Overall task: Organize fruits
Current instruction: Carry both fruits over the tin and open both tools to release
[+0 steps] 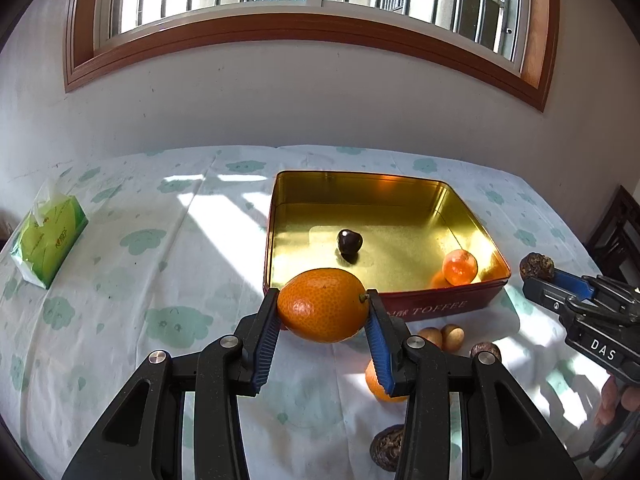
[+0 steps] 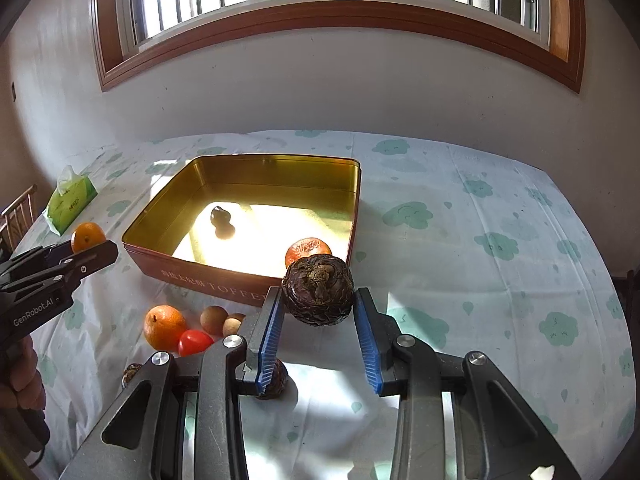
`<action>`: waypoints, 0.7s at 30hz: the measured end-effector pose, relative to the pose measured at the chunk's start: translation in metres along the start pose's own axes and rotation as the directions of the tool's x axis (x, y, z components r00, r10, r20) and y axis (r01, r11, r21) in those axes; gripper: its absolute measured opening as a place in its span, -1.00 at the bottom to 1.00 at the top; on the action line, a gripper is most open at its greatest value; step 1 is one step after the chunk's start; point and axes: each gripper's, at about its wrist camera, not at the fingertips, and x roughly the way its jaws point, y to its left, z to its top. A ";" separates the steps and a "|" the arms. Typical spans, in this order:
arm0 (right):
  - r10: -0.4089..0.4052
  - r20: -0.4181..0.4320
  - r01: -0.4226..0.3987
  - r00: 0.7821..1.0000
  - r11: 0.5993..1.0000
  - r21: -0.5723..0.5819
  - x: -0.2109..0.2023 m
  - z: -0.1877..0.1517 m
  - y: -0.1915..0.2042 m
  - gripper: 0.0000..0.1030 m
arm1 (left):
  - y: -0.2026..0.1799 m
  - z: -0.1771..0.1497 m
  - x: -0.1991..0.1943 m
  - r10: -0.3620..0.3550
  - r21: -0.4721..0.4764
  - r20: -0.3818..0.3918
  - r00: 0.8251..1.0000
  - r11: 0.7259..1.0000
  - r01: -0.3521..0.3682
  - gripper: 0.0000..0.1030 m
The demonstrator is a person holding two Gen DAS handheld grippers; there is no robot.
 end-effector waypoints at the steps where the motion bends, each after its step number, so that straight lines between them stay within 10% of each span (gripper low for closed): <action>1: 0.004 0.002 -0.004 1.000 1.000 -0.006 0.002 0.003 0.003 -0.36 | -0.001 0.003 0.003 0.002 0.000 0.004 1.000 1.000 -0.002 -0.18; 21: 0.044 -0.051 -0.047 0.998 0.997 -0.065 0.061 0.030 0.030 -0.36 | -0.009 0.024 0.066 0.040 0.012 -0.091 0.995 0.999 -0.039 -0.18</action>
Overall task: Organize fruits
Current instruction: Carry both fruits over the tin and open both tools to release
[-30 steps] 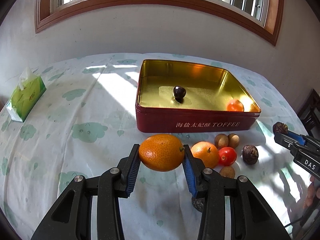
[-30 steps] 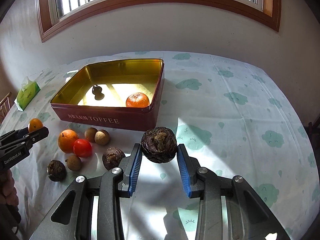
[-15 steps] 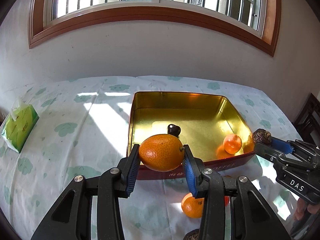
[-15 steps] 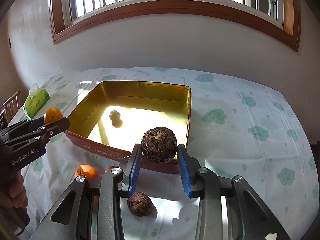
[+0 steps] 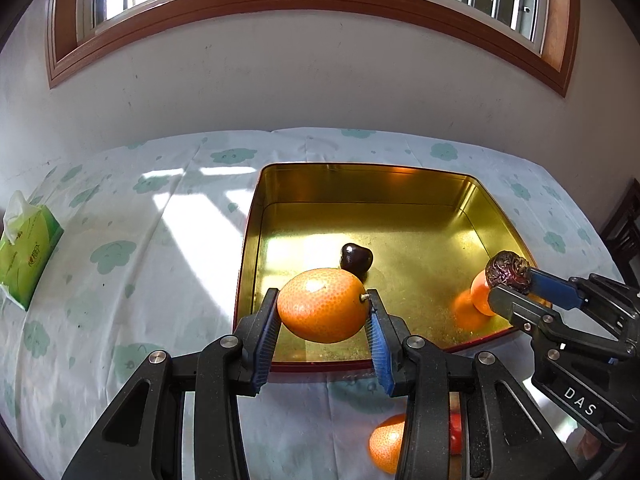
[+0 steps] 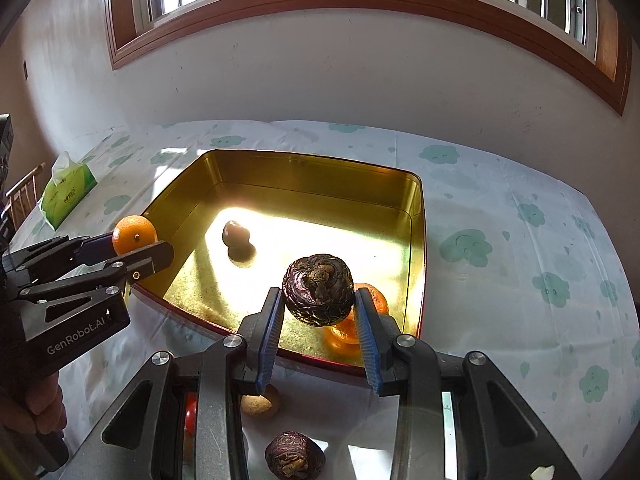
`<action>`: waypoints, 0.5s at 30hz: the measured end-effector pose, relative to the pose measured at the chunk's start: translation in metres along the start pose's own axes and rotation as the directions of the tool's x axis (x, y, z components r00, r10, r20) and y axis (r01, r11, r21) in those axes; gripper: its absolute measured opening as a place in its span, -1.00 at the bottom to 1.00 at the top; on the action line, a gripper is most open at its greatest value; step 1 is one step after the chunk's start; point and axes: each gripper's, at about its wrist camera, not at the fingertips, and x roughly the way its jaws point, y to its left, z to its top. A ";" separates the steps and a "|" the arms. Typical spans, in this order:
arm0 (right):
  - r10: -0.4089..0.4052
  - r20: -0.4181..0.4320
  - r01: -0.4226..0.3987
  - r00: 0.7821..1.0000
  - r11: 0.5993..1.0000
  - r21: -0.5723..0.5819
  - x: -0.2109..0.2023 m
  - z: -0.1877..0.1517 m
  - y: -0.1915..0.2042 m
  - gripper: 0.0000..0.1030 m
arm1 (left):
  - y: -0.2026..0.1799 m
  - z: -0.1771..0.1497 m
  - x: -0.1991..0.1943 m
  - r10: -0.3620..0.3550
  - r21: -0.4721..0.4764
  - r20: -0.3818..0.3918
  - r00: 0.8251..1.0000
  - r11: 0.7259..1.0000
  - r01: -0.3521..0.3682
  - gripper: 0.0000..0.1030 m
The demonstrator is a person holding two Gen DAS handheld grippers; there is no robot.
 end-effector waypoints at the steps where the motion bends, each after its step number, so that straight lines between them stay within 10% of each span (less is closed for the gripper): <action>1: 0.002 -0.003 -0.002 1.000 1.000 -0.002 0.001 0.000 0.000 -0.36 | 0.000 0.000 0.001 0.004 0.000 -0.002 1.000 1.000 -0.004 -0.18; 15: 0.017 -0.024 -0.017 1.000 1.000 0.003 0.009 -0.001 0.001 -0.34 | -0.003 -0.003 0.012 0.029 0.005 -0.029 0.999 1.000 -0.029 -0.18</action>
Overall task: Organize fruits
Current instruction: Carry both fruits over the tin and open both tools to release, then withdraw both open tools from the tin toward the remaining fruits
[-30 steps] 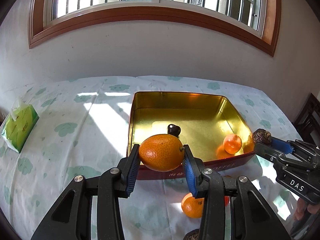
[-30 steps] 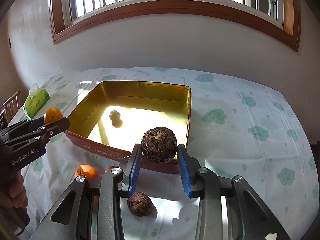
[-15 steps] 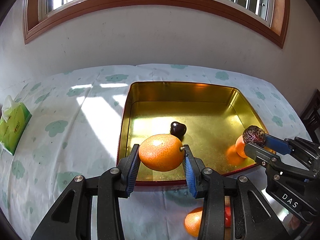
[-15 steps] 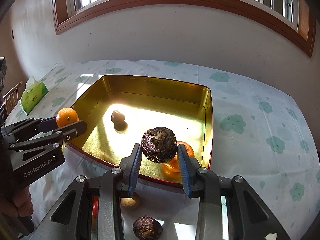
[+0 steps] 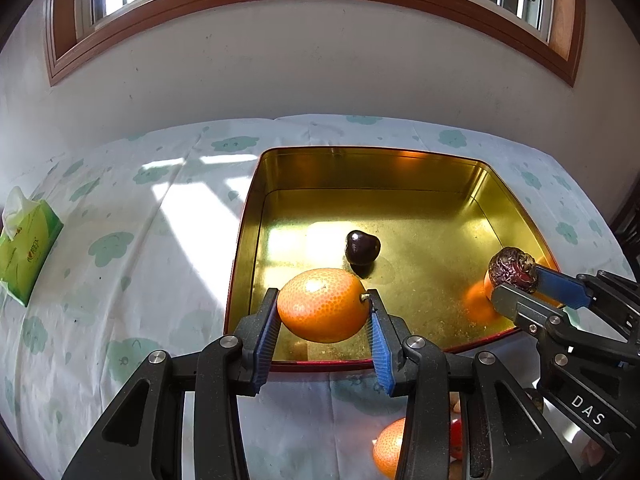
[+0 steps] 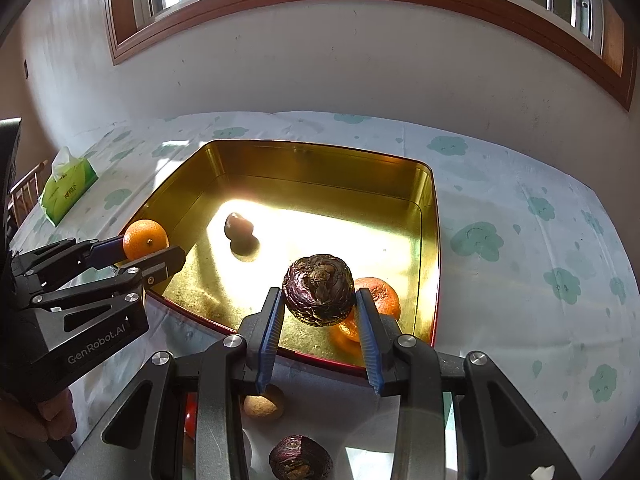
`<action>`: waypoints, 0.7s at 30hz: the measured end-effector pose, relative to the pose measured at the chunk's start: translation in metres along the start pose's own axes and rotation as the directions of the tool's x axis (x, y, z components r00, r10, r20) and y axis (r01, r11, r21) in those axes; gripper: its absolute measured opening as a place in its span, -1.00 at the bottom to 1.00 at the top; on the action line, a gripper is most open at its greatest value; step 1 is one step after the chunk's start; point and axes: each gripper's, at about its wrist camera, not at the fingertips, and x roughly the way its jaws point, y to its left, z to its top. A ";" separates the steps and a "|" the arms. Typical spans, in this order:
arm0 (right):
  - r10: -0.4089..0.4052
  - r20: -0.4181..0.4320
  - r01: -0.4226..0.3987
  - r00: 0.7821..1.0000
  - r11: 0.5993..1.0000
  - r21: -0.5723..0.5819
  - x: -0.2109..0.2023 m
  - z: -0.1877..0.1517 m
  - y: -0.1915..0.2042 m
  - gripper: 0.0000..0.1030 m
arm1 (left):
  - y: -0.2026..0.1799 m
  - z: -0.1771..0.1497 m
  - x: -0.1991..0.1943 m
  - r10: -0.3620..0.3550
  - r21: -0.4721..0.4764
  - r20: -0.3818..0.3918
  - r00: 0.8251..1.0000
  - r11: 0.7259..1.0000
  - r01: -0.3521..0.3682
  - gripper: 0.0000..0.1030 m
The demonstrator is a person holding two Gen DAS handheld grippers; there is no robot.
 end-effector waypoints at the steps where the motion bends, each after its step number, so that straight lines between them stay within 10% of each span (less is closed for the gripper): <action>1: -0.002 0.000 0.002 1.000 1.000 0.000 0.000 0.000 0.000 -0.34 | 0.000 0.000 0.000 -0.001 0.000 -0.001 1.000 1.000 0.001 -0.18; 21: 0.001 0.016 -0.001 1.000 1.000 0.018 -0.015 -0.005 -0.001 -0.20 | -0.003 -0.001 -0.009 0.007 0.010 -0.002 1.000 1.000 -0.007 -0.01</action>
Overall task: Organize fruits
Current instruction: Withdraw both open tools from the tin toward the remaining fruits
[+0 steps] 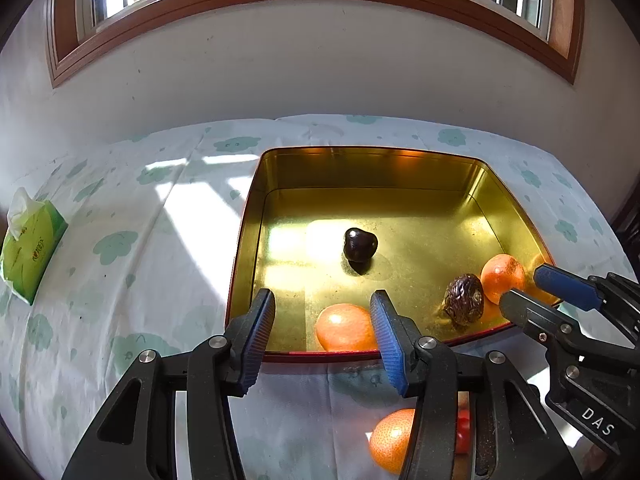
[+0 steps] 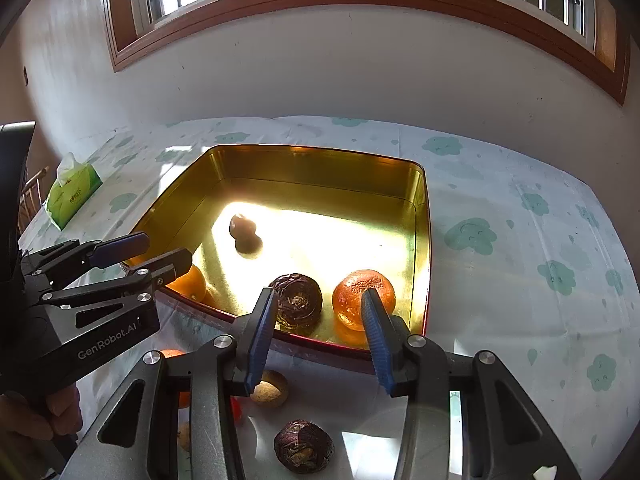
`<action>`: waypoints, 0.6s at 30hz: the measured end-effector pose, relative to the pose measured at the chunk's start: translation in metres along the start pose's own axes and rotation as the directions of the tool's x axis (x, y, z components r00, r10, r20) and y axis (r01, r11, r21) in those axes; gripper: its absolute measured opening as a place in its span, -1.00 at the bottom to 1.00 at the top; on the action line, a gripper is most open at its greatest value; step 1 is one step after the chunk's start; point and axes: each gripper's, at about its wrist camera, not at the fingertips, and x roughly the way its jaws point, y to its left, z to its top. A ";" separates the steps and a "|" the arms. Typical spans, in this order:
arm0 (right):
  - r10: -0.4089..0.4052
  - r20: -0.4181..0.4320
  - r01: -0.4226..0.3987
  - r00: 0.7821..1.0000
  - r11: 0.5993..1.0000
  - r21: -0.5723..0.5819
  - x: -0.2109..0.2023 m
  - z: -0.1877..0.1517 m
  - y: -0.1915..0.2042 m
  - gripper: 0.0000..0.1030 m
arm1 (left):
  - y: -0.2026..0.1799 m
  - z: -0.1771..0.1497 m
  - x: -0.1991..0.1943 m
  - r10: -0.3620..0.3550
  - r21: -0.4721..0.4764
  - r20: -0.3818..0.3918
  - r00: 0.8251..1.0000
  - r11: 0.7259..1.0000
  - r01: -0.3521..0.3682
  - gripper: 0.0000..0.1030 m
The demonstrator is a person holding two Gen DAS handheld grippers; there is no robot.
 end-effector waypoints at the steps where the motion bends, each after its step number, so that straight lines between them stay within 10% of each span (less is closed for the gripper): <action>1: -0.001 0.003 0.001 1.000 1.000 0.000 -0.003 -0.001 -0.001 -0.20 | -0.001 -0.001 -0.002 -0.003 0.004 0.002 1.000 1.000 0.003 -0.01; 18: -0.028 0.031 0.027 0.999 0.999 0.027 -0.057 -0.041 -0.011 -0.17 | -0.005 -0.041 -0.063 0.006 0.019 0.045 0.999 1.000 -0.007 -0.01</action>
